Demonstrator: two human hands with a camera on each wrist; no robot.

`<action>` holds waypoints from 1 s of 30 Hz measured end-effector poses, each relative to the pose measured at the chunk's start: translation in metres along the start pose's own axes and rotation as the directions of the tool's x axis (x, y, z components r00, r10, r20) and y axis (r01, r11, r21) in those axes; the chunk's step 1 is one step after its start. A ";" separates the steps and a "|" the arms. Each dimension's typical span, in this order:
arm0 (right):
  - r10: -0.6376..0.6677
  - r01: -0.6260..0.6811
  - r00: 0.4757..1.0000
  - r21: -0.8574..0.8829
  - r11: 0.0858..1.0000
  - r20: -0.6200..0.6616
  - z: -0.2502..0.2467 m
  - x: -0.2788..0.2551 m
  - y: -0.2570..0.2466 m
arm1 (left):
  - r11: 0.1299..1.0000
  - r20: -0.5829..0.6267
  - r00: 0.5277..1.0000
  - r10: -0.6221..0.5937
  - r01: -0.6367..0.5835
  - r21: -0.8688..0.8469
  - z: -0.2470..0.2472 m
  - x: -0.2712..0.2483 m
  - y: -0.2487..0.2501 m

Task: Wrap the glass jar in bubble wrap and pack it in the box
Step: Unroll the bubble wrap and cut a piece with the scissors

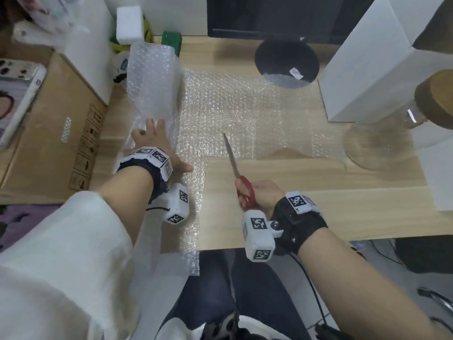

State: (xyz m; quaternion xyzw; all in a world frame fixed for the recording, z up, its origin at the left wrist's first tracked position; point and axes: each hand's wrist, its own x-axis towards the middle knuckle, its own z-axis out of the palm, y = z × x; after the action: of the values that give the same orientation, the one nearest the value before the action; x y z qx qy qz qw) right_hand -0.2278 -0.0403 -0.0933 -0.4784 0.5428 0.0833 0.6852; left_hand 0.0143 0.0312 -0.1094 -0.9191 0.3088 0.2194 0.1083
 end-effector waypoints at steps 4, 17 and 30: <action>0.090 -0.095 0.993 0.069 0.993 0.072 0.001 -0.004 0.011 | 1.000 0.007 1.000 0.010 -0.011 0.008 0.002 0.002 0.000; 0.126 -0.145 0.985 0.168 0.975 0.121 0.009 -0.014 0.025 | 0.998 -0.052 0.999 0.003 -0.006 -0.060 0.002 0.003 0.004; 0.034 -0.043 0.946 0.020 0.999 0.322 0.023 -0.024 -0.008 | 0.999 -0.066 0.998 0.003 -0.007 -0.049 0.008 0.005 0.002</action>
State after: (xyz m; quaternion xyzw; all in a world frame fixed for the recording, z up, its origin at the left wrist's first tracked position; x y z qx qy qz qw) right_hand -0.2173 -0.0179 -0.0702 -0.4385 0.4344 0.1663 0.7690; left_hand 0.0142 0.0297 -0.1193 -0.9275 0.3089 0.1970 0.0747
